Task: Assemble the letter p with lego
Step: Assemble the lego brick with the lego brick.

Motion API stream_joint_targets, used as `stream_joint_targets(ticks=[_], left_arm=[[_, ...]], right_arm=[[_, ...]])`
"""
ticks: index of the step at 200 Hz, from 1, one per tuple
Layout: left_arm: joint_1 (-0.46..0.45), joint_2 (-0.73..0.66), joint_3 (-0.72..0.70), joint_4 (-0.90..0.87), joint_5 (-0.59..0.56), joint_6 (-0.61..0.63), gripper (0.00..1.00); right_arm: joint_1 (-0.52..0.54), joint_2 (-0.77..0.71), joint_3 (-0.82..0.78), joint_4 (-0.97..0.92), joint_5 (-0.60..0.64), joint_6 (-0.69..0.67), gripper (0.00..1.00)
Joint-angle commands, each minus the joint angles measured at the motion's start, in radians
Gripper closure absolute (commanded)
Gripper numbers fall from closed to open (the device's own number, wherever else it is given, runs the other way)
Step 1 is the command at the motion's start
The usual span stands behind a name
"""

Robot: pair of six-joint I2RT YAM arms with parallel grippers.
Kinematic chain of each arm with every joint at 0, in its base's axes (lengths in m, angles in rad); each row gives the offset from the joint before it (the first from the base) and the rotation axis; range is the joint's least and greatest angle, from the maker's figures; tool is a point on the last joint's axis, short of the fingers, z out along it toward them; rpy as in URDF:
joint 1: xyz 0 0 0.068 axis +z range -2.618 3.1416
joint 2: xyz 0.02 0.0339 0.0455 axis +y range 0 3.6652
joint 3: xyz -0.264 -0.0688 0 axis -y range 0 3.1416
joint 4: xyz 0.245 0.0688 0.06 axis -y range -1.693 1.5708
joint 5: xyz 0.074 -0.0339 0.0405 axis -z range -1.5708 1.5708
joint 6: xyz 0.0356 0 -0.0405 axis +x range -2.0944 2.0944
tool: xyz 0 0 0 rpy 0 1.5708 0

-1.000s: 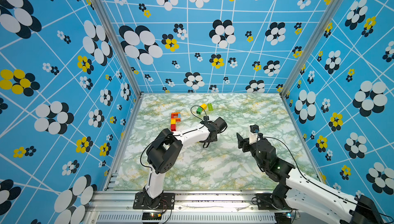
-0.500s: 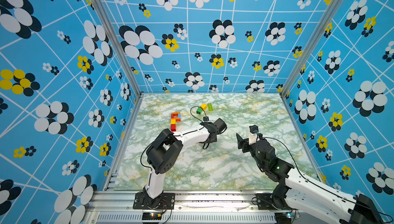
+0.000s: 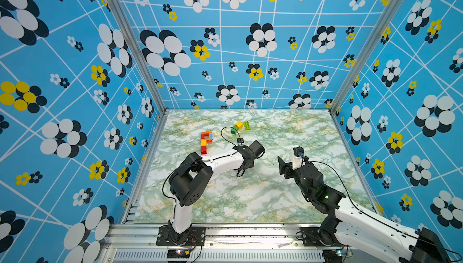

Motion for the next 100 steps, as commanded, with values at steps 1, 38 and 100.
stream_joint_targets(ticks=[1, 38, 100], left_arm=[[0.003, 0.1, -0.107, -0.031, 0.161, -0.048, 1.0], [0.003, 0.105, -0.129, -0.014, 0.173, -0.055, 1.0], [-0.001, 0.006, -0.081, -0.106, 0.043, 0.015, 1.0]], right_arm=[[-0.004, -0.002, -0.009, 0.023, 0.015, 0.004, 0.16], [-0.003, 0.01, -0.008, 0.03, 0.016, 0.007, 0.16], [-0.011, 0.082, 0.064, -0.022, 0.009, 0.042, 0.14]])
